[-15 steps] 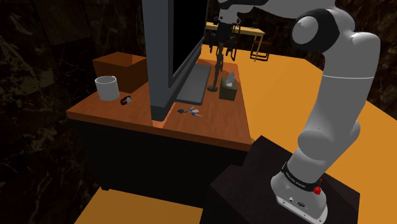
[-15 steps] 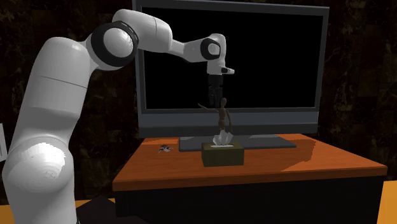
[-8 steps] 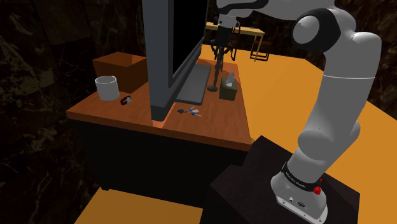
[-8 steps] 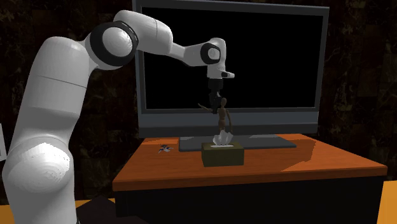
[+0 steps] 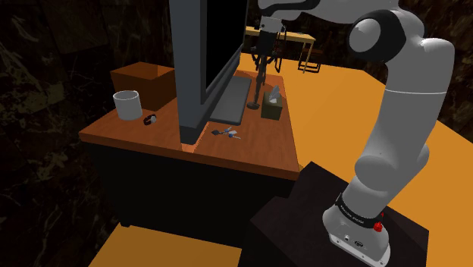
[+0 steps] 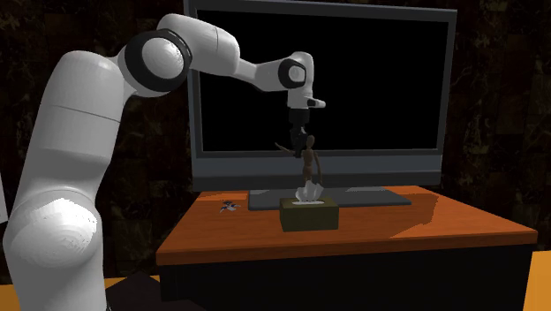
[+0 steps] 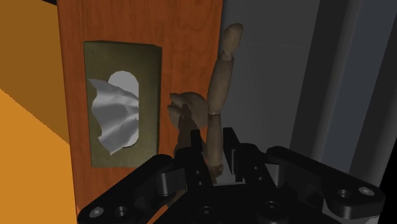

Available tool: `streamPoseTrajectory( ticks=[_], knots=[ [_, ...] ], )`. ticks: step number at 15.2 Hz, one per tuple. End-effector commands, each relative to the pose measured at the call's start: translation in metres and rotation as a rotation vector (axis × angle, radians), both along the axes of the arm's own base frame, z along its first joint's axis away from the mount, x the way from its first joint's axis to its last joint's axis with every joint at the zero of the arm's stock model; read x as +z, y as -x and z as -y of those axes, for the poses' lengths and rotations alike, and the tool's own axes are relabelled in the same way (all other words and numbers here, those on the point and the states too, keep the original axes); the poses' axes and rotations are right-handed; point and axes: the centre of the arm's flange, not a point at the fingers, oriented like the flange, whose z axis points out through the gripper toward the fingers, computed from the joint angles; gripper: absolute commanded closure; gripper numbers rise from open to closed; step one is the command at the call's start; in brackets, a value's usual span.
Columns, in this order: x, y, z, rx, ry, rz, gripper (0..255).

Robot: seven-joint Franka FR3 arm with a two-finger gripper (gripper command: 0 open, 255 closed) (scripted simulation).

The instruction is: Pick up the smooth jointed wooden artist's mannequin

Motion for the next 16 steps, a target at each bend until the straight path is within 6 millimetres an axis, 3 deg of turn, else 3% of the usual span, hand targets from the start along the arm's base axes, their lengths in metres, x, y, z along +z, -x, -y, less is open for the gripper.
streamPoseTrajectory(
  ticks=[1, 14, 16],
  knots=[
    [0.008, 0.0, 0.0, 0.0, 0.0, 0.0, 255],
    [0.077, 0.0, 0.0, 0.0, 0.0, 0.0, 255],
    [0.078, 0.0, 0.0, 0.0, 0.0, 0.0, 255]
  ],
)
